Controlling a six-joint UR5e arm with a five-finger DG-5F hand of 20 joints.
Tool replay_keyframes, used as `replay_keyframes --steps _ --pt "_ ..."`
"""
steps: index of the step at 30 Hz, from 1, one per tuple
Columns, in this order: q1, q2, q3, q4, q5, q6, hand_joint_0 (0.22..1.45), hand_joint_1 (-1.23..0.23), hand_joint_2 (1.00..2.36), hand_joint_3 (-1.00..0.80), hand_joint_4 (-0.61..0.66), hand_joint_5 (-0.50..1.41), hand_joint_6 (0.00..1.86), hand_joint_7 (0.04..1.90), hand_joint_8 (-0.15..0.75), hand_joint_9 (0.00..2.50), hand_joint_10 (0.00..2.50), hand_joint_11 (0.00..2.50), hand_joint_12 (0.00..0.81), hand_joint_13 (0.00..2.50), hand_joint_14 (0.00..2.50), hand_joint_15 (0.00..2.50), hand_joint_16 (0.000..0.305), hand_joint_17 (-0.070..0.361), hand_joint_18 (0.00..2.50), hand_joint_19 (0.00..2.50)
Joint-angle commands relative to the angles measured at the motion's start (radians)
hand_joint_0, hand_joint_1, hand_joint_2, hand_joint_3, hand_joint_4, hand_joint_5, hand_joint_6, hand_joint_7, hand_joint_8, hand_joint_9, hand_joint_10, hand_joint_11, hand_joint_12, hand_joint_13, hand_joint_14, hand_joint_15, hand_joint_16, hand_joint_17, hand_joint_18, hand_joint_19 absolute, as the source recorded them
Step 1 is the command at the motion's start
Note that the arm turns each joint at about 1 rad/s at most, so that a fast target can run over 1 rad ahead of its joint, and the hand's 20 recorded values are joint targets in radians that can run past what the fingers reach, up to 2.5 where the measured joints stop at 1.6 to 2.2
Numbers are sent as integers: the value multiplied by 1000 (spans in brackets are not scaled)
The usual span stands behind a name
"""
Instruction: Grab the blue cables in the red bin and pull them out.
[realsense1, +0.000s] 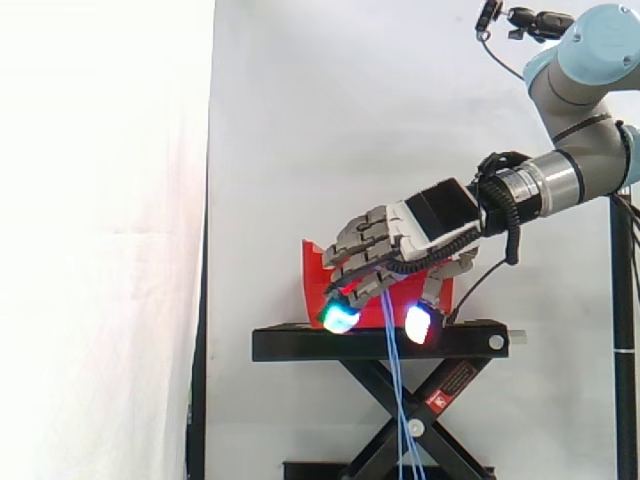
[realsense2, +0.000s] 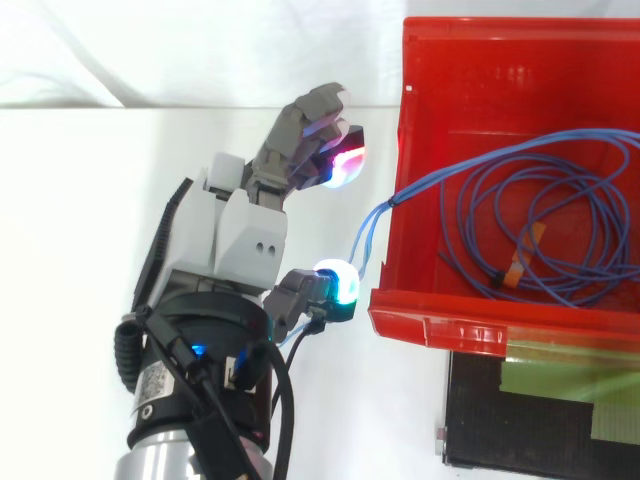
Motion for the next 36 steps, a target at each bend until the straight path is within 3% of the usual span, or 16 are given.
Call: replay_keyframes --steps 1,24,29,36 --pt "0 0 0 1 0 -2 817 -824 1000 -1000 291 602 9 398 300 515 11 419 341 341 14 454 44 99 306 574" --pt "0 0 -3 24 0 -10 818 -832 1000 -1000 255 743 9 617 296 569 14 490 342 413 16 471 44 100 376 605" --pt "3 0 -37 70 0 -10 818 -832 1000 -1000 239 754 9 630 297 587 14 496 344 417 16 478 44 99 382 611" --pt "3 0 -37 85 0 -10 817 -834 1000 -1000 232 764 9 631 298 592 14 501 347 429 15 484 44 99 389 610"
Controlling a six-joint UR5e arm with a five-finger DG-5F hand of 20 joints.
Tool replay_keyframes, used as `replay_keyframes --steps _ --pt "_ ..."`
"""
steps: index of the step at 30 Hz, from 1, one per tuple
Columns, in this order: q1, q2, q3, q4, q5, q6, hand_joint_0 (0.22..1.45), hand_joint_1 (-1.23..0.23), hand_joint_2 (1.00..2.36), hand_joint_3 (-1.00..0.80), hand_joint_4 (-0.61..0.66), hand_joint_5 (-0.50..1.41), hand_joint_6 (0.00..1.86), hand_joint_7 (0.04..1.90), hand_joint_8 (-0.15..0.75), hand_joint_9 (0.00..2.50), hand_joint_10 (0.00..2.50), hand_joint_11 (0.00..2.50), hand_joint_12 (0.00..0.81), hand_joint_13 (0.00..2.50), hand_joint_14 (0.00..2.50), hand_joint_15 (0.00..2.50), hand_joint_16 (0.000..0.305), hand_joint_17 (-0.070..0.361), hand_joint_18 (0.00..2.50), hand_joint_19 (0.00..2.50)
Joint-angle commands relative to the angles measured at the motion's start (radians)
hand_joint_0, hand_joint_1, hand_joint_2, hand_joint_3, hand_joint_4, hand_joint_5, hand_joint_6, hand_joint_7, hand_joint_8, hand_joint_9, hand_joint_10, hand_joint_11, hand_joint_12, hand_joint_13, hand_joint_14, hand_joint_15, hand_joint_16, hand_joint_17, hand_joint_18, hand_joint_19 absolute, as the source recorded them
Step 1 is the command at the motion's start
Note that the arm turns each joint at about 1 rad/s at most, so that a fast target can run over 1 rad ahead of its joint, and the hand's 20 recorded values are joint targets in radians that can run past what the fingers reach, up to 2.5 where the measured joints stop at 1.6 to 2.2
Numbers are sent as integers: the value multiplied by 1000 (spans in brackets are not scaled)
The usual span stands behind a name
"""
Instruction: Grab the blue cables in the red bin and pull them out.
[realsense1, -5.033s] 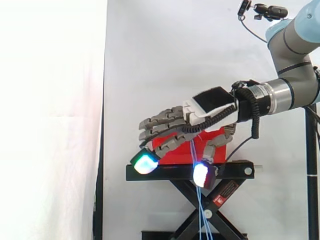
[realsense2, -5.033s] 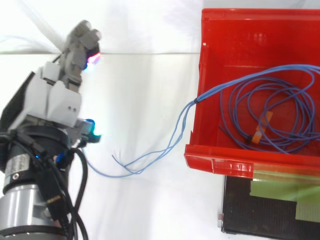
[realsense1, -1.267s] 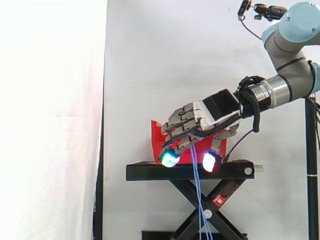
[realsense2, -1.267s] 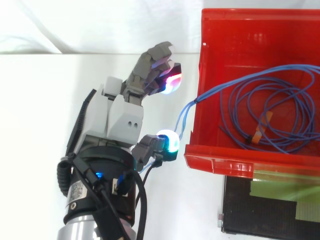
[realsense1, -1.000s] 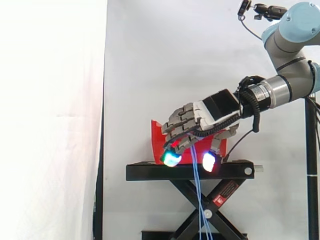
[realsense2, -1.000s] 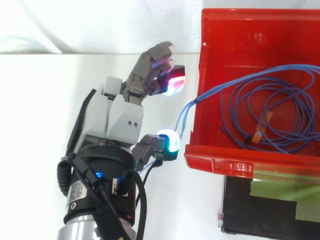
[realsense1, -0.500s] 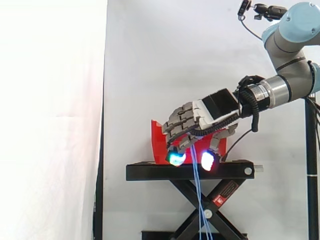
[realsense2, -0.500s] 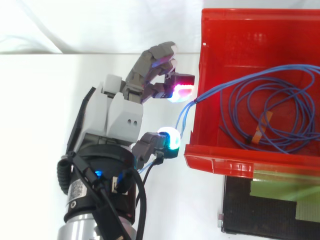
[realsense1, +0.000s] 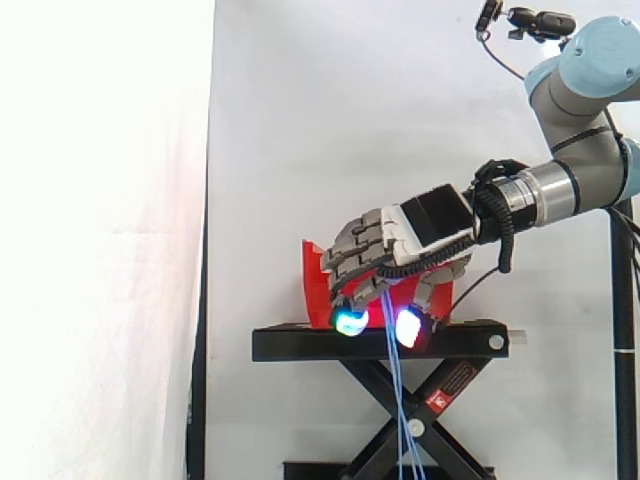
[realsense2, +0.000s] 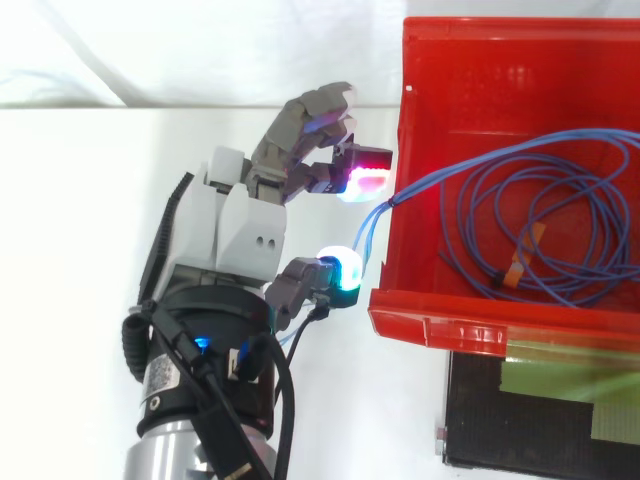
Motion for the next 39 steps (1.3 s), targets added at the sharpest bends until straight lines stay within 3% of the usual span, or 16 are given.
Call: replay_keyframes --steps 1,39 --pt "0 0 -1 4 0 0 819 -833 1000 -1000 230 765 9 632 298 593 14 505 347 428 17 479 44 99 389 610" --pt "2 0 -1 3 0 0 823 -838 1000 -1000 98 863 8 808 304 681 18 547 347 507 17 511 44 98 456 636"
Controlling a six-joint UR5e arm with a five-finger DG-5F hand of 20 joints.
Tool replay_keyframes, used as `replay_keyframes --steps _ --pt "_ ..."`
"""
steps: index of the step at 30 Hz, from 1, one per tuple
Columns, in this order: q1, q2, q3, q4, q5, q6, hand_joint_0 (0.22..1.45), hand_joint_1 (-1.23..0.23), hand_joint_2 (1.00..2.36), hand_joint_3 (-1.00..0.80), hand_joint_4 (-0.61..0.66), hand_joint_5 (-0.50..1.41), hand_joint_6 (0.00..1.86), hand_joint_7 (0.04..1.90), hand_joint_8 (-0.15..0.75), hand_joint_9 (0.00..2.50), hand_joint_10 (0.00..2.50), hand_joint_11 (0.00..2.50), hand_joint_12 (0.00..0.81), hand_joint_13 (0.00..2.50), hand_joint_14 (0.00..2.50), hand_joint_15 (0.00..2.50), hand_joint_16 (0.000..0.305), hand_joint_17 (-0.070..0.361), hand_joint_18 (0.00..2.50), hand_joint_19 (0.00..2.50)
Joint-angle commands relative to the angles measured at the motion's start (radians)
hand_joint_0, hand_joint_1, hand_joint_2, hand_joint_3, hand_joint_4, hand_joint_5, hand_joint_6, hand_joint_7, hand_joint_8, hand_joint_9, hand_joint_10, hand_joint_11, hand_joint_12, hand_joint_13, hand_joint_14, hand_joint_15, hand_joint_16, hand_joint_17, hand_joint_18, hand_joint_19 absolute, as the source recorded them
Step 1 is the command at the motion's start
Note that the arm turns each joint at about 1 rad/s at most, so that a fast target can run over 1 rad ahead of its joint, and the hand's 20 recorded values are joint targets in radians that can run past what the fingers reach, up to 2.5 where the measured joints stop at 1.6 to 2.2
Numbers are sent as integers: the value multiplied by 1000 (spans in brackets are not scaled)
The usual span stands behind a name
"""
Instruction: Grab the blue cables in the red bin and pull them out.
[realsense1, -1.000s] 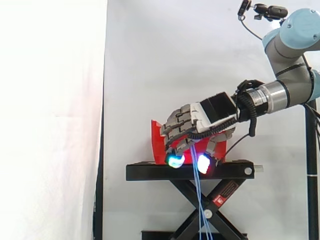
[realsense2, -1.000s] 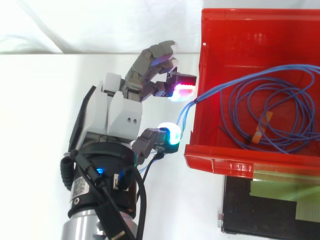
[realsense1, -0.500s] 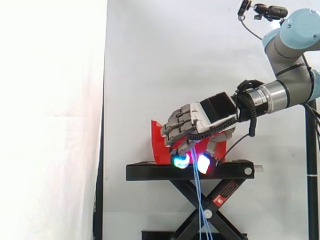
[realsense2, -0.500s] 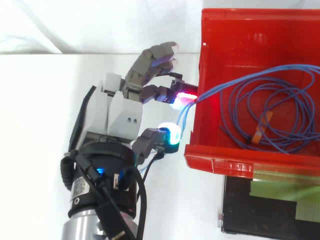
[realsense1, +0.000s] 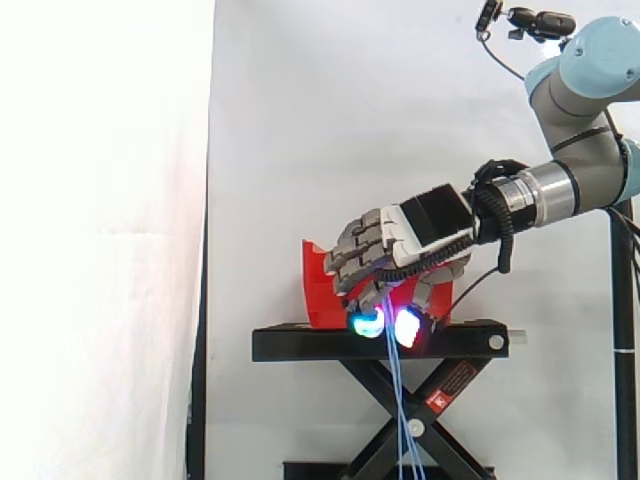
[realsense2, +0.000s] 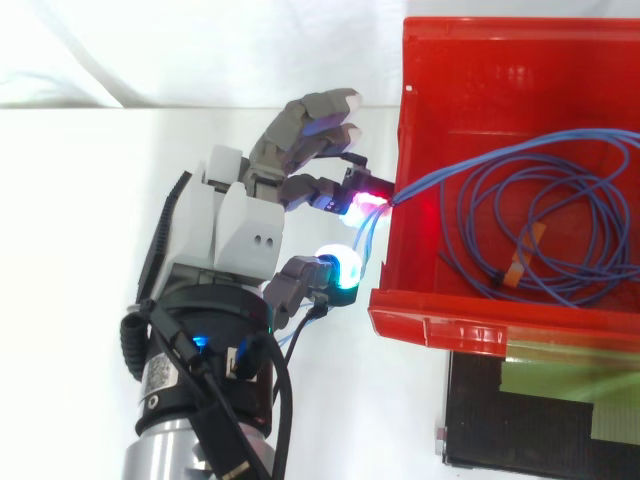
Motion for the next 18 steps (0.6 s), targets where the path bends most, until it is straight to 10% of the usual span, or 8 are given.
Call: replay_keyframes --steps 1,18 --pt "0 0 0 -3 0 0 822 -839 1000 -1000 97 865 7 810 304 682 17 548 346 507 17 516 44 98 457 635" --pt "0 0 2 8 -3 0 826 -839 1000 -1000 92 890 9 825 305 702 17 561 346 525 17 528 43 97 471 634"
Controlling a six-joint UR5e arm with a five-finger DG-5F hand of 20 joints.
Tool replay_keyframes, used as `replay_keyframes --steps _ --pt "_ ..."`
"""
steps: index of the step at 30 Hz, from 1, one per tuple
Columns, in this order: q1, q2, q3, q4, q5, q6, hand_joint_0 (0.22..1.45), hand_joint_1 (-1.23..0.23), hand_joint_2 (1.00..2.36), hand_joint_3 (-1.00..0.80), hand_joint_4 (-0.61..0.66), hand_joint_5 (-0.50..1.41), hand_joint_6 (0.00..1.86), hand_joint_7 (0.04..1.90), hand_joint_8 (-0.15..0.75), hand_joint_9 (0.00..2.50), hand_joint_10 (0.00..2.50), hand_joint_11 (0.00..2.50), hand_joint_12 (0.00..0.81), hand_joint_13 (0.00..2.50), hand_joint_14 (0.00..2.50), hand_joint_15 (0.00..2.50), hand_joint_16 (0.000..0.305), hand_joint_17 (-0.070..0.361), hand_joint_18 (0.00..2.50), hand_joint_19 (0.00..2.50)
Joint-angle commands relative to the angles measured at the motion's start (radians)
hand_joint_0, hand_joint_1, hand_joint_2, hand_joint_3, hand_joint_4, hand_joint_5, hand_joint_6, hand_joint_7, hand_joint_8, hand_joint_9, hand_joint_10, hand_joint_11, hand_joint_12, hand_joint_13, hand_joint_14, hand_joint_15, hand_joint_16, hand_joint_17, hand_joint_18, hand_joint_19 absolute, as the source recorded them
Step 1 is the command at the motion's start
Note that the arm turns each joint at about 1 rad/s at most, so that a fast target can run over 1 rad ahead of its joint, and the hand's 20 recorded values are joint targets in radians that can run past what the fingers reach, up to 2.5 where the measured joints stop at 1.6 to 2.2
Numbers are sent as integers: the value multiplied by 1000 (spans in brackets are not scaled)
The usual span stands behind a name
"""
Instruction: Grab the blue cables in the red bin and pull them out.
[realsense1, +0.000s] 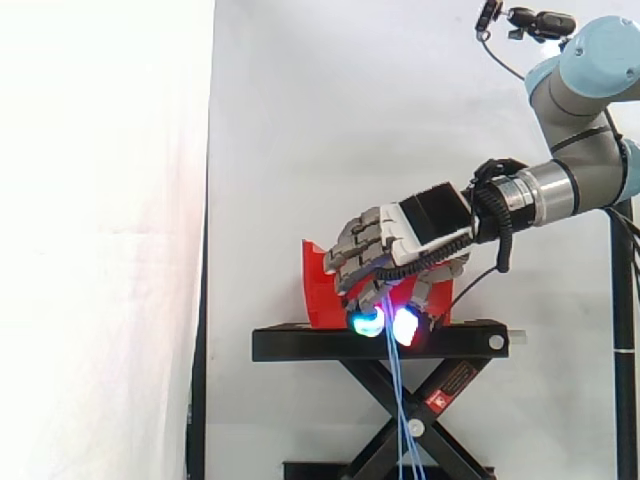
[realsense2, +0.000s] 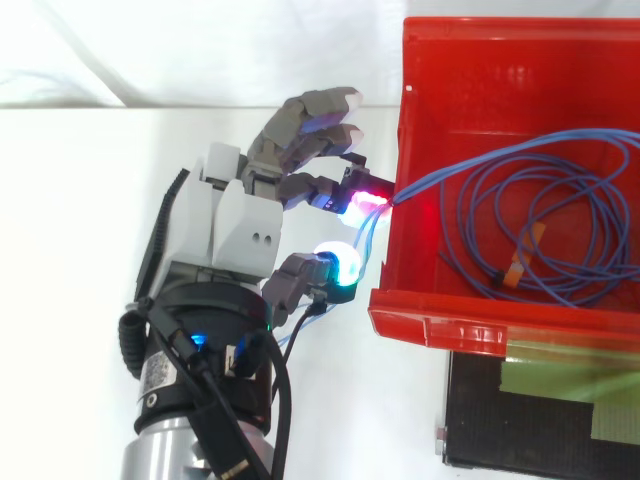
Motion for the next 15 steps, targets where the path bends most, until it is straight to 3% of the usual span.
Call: replay_keyframes --steps 1,15 --pt "1 0 1 6 0 0 827 -839 1000 -1000 93 890 9 826 304 703 17 560 347 526 18 527 43 97 472 634" --pt "1 0 1 6 1 -8 829 -840 1000 -1000 95 887 9 828 305 712 15 564 347 535 18 530 43 97 479 641"
